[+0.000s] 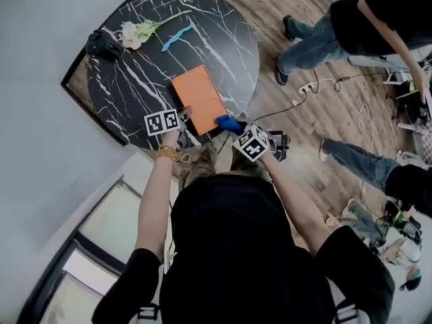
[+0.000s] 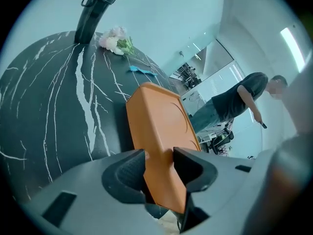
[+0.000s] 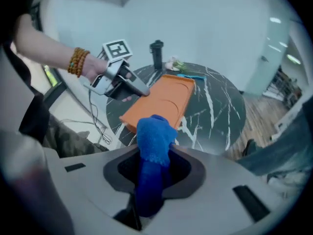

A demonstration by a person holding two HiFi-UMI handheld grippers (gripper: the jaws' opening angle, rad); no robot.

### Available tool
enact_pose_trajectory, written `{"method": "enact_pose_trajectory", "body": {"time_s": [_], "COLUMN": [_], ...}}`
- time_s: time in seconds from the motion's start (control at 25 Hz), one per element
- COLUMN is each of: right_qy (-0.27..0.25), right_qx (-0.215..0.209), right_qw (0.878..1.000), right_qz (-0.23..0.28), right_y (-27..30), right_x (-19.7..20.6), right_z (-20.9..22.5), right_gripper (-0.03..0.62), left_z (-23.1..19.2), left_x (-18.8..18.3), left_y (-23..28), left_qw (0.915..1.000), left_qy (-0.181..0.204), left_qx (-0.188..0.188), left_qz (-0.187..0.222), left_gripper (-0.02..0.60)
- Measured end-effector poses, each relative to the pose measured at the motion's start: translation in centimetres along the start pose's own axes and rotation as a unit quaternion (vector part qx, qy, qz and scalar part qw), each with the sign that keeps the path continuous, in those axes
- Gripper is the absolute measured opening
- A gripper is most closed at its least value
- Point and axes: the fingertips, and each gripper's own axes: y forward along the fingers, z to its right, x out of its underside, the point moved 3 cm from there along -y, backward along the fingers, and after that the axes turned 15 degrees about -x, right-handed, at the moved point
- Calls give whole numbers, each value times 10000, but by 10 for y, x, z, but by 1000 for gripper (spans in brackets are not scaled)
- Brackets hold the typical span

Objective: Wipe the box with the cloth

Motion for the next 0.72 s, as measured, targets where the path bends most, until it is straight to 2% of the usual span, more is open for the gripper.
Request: {"method": "enact_pose_trajectory", "body": {"time_s": [0.08, 0.12, 0.24, 0.28, 0.36, 0.44, 0.56, 0.64, 0.72], "right_qy": [480, 441, 57, 99, 397, 770, 1391, 1942, 2288], "right_qx": [-43, -133, -603, -749, -856, -677, -121, 291, 514], "right_qw": [9988, 9989, 9981, 9971, 9955, 9944, 9890, 9773, 9667], "right_qz": [43, -3, -150, -106, 107, 237, 481, 798, 1022], "right_y": [7, 15, 47, 55, 64, 63, 44, 32, 27], "right_x": [6, 3, -15, -18, -19, -7, 13, 27, 40], "right_z": [-2, -8, -39, -49, -57, -45, -4, 28, 55], "right_gripper": [83, 83, 83, 83, 83, 83, 83, 83, 83], "left_z": [3, 4, 3, 4, 11, 22, 31, 37, 48], "left_x": [1, 1, 6, 11, 29, 48, 60, 60, 61], "left_y": [0, 1, 1, 1, 4, 6, 9, 13, 23], "left_qw": [9999, 9998, 9982, 9978, 9979, 9972, 9961, 9957, 9952], "left_qy": [-64, -181, -576, -631, -506, -293, -391, -373, -399], "left_qx": [67, 119, 169, 179, 218, 223, 155, 88, 21], "left_qz": [-48, -41, 18, -41, -343, -643, -776, -843, -889], "left_gripper": [164, 148, 151, 152, 192, 242, 275, 285, 291]}}
